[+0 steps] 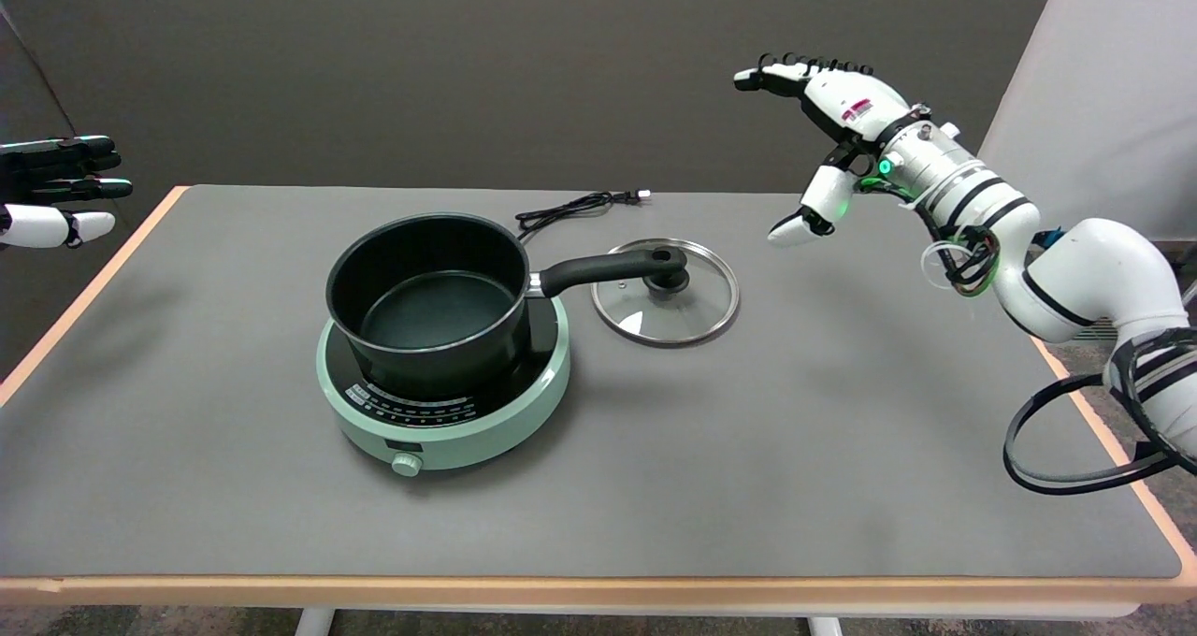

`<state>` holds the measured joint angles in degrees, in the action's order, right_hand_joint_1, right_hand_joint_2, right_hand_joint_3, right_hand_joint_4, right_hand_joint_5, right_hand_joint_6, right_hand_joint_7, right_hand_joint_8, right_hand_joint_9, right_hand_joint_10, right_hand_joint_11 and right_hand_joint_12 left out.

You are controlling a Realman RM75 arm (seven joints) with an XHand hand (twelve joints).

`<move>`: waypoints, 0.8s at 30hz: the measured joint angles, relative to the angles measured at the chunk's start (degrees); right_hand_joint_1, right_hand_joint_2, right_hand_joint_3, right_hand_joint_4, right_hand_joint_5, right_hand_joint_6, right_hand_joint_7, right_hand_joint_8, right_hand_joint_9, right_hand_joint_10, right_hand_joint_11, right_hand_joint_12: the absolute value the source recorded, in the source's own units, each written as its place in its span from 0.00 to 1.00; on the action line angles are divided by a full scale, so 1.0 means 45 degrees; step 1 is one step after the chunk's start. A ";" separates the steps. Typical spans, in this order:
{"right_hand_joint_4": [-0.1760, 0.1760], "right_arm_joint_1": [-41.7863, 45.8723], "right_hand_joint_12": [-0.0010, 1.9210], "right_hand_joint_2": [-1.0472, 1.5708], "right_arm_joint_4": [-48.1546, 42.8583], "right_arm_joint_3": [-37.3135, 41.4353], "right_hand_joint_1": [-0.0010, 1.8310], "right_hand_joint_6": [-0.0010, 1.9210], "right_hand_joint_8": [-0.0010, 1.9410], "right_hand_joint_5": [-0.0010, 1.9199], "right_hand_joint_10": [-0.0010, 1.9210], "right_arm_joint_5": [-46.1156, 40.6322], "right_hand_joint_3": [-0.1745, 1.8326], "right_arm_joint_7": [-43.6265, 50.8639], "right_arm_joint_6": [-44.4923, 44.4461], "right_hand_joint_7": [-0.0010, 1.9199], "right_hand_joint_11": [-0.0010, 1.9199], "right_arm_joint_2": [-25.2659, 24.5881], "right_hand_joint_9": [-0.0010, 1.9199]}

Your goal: Pick up the pot lid.

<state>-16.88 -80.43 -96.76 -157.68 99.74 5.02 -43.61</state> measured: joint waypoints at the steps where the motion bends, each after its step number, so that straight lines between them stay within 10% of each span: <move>1: 0.92 -0.0015 0.13 0.25 0.0041 0.0002 0.63 0.13 0.13 0.13 0.13 0.0000 0.53 0.0000 -0.0018 0.13 0.13 -0.0016 0.13; 24: 1.00 -0.0611 0.03 0.20 0.1067 0.0077 0.62 0.03 0.03 0.03 0.03 0.0000 0.55 0.0000 -0.0960 0.03 0.03 -0.0709 0.03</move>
<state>-19.63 -75.63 -96.42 -157.68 99.74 0.70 -46.80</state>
